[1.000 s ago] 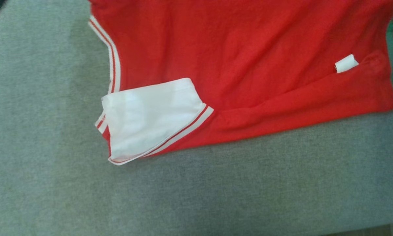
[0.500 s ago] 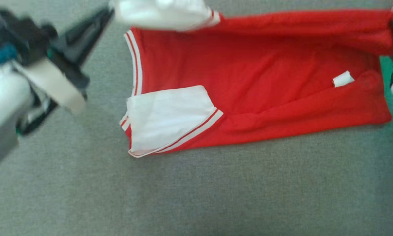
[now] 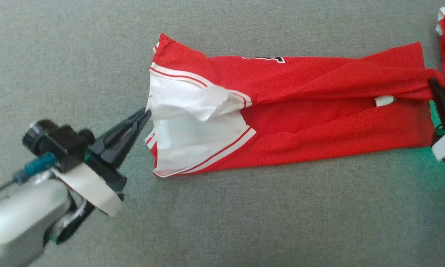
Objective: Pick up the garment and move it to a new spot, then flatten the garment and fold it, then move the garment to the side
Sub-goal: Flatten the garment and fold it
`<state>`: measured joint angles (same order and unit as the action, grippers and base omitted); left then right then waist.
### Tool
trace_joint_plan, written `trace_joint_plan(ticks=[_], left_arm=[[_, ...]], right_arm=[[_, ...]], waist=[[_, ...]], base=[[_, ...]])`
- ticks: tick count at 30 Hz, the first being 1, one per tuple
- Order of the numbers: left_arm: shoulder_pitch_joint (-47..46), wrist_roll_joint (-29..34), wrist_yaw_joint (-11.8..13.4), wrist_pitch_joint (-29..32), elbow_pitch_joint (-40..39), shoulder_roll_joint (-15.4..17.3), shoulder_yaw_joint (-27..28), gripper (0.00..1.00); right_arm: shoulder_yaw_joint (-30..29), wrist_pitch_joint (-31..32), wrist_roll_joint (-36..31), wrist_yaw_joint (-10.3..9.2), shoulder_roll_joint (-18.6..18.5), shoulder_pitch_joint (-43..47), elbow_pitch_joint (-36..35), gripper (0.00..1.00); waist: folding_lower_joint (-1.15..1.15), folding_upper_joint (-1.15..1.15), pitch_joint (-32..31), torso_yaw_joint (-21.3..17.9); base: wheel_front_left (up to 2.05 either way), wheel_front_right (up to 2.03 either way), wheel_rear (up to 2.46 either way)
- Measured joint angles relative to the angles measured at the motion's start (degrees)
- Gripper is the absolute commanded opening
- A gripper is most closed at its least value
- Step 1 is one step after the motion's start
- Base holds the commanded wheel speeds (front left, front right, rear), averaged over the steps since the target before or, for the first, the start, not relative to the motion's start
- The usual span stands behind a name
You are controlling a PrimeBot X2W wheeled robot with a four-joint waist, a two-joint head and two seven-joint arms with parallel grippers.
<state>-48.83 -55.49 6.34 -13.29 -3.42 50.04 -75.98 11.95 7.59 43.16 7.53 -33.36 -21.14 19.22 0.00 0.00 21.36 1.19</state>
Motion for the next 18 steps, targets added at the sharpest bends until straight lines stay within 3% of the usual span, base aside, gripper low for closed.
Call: trace_joint_plan(ticks=[1,2,3,4,7,12,15,18], left_arm=[[0.84,0.0,0.71,-0.27,-0.03,-0.2,0.01,0.0],[1.65,-0.01,1.34,-0.59,-0.01,-0.47,0.1,0.22],[2.5,-0.12,2.07,-0.67,0.12,-0.94,0.31,0.65],[3.48,-0.36,3.26,-0.74,0.51,-1.82,0.79,1.0],[6.93,1.36,7.22,-1.11,1.4,-5.71,4.83,1.0],[16.79,11.99,15.72,-1.16,1.63,-15.52,19.18,1.0],[25.26,19.64,18.49,-1.16,1.14,-21.32,27.36,1.0],[32.88,26.59,18.95,-1.16,0.03,-26.24,33.63,1.0]], right_arm=[[-0.35,0.31,-0.4,0.01,0.62,0.2,0.0,1.0],[-0.82,0.57,-0.78,0.01,1.23,0.51,0.03,1.0],[-1.37,0.56,-1.31,0.0,1.89,0.84,0.08,1.0],[-2.14,0.47,-1.47,0.0,2.59,1.16,0.1,1.0],[-5.21,-0.68,-1.71,0.01,4.33,3.24,-0.44,1.0],[-12.0,-5.22,-4.63,0.0,8.0,10.63,-3.55,1.0],[-14.61,-6.83,-6.04,0.0,12.06,14.97,-5.52,1.0],[-16.49,-7.59,-6.99,0.0,15.05,17.05,-6.48,1.0]], waist=[[0.0,0.0,0.05,0.01],[0.0,0.0,0.11,0.02],[0.0,0.0,0.14,0.03],[0.0,0.0,0.13,0.07],[0.0,0.0,-0.14,0.44],[0.0,0.0,-1.24,1.55],[0.0,0.0,-2.19,2.07],[0.0,0.0,-2.98,2.69]], base=[[0.0,0.0,0.0],[0.0,0.0,0.0],[0.0,0.0,0.0],[0.0,0.0,0.0],[0.0,0.0,0.0],[0.0,0.0,0.0],[0.0,0.0,0.0],[0.0,0.0,0.0]])
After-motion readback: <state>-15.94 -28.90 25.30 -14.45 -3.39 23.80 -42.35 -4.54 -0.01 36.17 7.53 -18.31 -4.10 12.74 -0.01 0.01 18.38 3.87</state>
